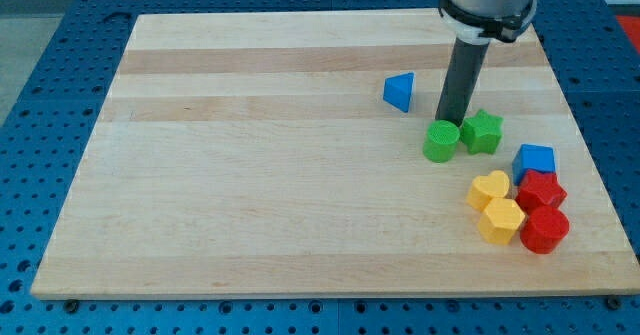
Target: Move the green star to the top of the yellow heart
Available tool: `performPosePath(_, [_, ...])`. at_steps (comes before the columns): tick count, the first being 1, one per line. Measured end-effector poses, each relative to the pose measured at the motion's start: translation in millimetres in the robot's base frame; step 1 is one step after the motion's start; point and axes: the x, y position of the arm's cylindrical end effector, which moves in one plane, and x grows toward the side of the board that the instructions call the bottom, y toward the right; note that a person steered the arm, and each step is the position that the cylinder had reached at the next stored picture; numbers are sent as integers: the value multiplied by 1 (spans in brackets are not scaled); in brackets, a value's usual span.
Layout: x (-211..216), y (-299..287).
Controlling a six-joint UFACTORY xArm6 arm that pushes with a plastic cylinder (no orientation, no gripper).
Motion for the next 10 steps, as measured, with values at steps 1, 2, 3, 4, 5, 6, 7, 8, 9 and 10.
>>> performPosePath(1, [-11,0])
performPosePath(2, [-27,12])
performPosePath(3, [-20,21])
performPosePath(4, [-6,21])
performPosePath(5, [4,21])
performPosePath(6, [-9,21])
performPosePath(7, [-31,41])
performPosePath(8, [-29,49])
performPosePath(9, [-18,49])
performPosePath(10, [-4,44])
